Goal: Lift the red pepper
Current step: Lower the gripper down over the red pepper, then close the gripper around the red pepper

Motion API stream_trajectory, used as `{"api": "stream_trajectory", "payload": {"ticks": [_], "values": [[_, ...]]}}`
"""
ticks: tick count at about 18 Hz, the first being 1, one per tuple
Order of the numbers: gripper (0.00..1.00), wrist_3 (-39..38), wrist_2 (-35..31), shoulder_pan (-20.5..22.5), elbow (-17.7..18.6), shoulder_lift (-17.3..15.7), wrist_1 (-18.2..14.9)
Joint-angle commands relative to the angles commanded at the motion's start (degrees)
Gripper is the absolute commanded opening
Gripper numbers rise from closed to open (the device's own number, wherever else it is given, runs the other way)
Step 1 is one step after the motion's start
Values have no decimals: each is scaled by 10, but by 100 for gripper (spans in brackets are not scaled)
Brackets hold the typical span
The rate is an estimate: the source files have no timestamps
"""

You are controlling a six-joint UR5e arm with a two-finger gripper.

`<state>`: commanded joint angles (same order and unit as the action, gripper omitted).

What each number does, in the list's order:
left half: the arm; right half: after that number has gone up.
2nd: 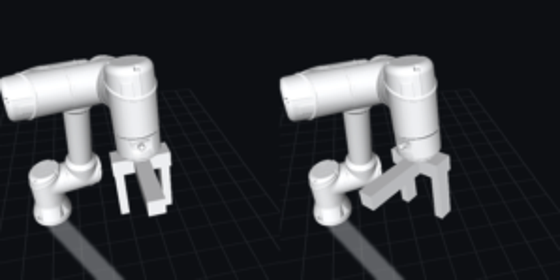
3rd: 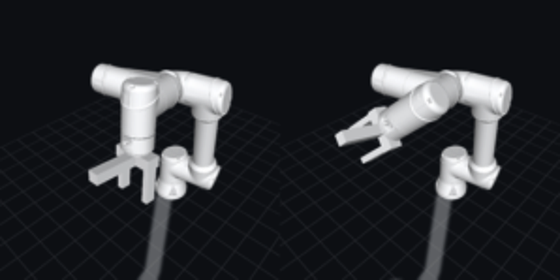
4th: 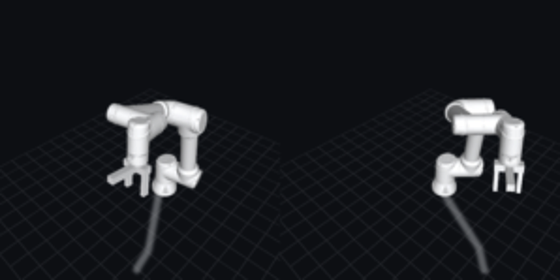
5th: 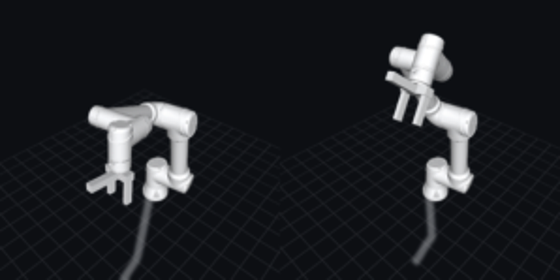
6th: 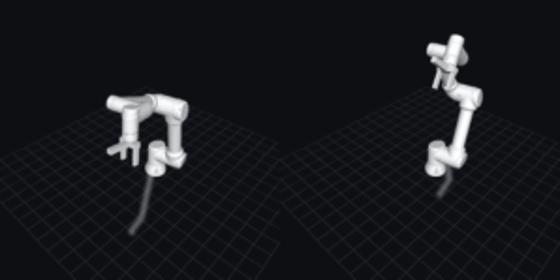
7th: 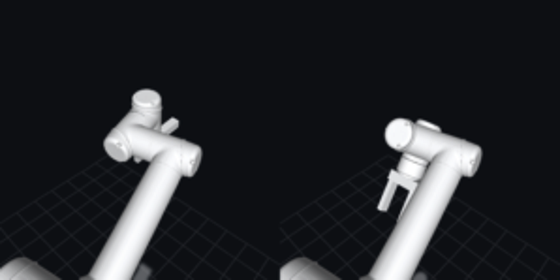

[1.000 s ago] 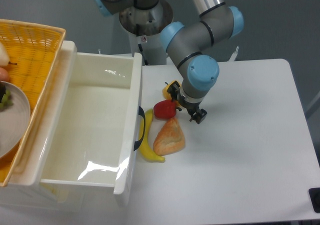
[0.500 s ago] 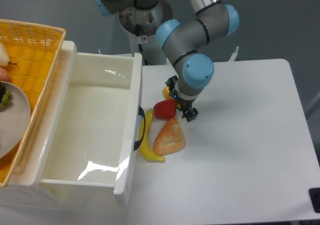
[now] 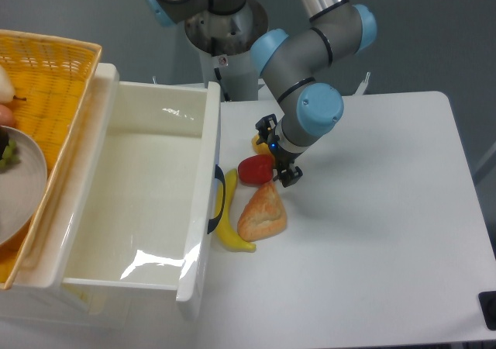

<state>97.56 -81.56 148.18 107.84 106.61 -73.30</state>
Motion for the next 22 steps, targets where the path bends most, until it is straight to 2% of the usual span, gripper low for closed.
{"api": "stream_trajectory", "payload": {"ticks": [5, 9, 22], "values": [[96, 0, 0, -3, 2, 1, 1], [96, -2, 0, -9, 17, 2, 5], [92, -3, 1, -8, 14, 17, 12]]}}
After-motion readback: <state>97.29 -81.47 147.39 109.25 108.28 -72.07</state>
